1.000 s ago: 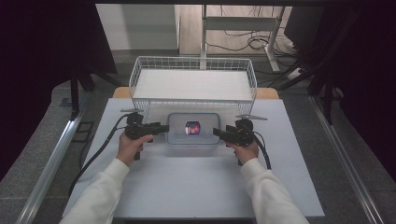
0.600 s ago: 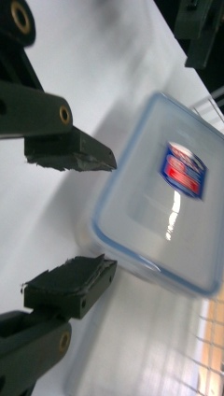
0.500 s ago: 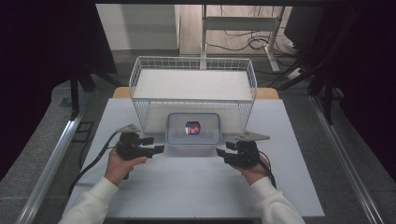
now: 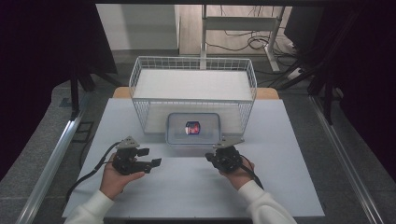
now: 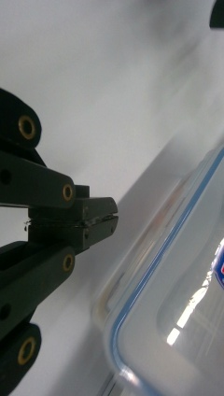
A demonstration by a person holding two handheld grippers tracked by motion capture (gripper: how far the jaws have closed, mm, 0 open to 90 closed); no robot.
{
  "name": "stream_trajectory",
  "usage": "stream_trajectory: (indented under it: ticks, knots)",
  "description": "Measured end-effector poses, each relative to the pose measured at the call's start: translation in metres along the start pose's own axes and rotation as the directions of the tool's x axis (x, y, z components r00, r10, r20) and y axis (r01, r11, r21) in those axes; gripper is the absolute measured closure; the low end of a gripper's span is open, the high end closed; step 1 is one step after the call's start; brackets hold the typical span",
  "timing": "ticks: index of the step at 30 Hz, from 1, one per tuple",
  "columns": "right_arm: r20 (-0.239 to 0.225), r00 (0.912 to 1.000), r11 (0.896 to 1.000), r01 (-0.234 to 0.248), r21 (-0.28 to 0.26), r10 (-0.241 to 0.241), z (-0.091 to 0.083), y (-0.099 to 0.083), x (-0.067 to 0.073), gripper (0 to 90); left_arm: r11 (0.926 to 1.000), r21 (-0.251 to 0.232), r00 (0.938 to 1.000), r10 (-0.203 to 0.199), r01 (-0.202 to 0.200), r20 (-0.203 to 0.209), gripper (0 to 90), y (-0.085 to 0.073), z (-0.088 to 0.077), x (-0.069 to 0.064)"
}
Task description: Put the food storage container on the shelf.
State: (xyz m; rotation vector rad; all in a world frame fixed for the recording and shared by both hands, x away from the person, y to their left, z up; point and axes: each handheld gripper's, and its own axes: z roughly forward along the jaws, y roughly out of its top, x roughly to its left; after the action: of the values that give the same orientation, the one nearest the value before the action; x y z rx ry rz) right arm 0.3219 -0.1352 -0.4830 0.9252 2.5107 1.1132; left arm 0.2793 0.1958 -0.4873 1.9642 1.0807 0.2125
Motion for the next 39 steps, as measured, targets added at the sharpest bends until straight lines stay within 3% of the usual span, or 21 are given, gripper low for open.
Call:
stream_trajectory:
  ticks: [10, 20, 25, 33, 39]
  knots:
    - [0.023, 0.9989, 0.997, 0.038, 0.065, -0.040, 0.043, 0.012, 0.006, 88.7, 0.9997, 0.011, 0.9995, 0.024, -0.024, -0.020, 29.3, -0.003, 0.001, 0.000]
    - [0.044, 0.9990, 0.995, 0.009, 0.097, -0.014, 0.074, 0.019, 0.000, 88.7, 0.9998, 0.001, 0.9997, 0.018, -0.018, -0.015, 29.0, -0.004, 0.001, 0.001]
    - [0.036, 0.9993, 0.995, 0.008, 0.095, -0.012, 0.077, 0.023, -0.001, 88.8, 0.9999, -0.003, 0.9999, 0.013, -0.013, -0.007, 29.0, -0.004, 0.000, 0.001]
    - [0.033, 0.9989, 0.999, -0.035, 0.032, 0.034, 0.069, 0.033, -0.009, 88.8, 1.0000, 0.002, 0.9999, 0.009, -0.009, -0.007, 28.9, -0.004, 0.001, 0.001]
    - [0.036, 0.9992, 0.999, -0.019, 0.030, 0.018, 0.073, 0.036, -0.010, 88.7, 0.9999, 0.010, 0.9999, 0.012, -0.012, -0.010, 29.0, -0.005, 0.002, 0.000]
